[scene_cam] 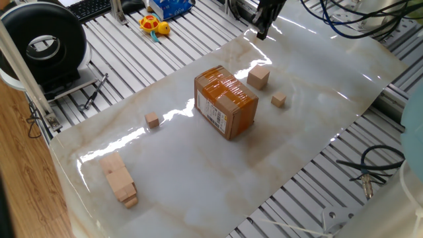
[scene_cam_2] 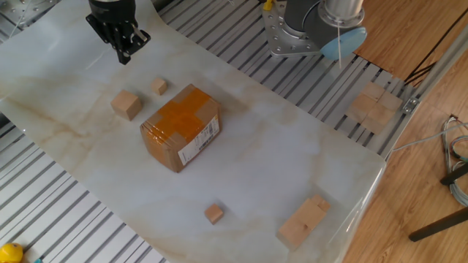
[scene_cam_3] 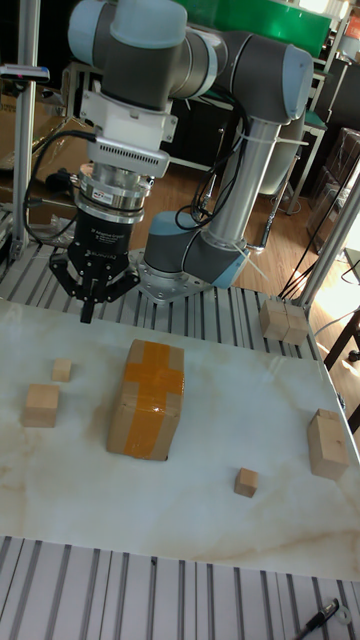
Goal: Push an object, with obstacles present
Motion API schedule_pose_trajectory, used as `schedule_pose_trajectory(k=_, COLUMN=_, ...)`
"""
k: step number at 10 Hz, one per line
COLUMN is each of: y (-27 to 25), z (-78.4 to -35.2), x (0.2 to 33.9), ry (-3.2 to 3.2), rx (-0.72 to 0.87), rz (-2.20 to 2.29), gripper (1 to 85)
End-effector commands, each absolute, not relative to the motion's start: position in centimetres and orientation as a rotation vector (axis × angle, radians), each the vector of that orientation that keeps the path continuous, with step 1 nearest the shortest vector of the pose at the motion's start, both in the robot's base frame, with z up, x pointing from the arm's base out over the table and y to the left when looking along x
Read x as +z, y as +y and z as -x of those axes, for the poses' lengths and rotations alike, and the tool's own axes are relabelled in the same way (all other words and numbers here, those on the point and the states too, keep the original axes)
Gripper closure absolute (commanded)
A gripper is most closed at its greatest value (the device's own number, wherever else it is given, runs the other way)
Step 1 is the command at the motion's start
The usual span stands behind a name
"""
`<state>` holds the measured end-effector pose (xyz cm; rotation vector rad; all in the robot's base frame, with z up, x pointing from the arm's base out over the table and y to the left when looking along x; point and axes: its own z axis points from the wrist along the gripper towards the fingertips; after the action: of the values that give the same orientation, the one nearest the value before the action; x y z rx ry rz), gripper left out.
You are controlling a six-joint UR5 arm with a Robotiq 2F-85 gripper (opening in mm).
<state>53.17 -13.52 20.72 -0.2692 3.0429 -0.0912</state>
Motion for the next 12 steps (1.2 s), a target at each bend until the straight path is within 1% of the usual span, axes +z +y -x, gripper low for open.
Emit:
schedule_pose_trajectory(k=1, y=-13.6, z=-53.1, x=20.9, ry=3.044, rx=-0.098, rz=0.299, gripper=84.3)
schedule_pose_trajectory(k=12, y=-11.9, z=-53.3, x=20.8, ry=3.041, rx=-0.037, rz=0.293, gripper=84.3)
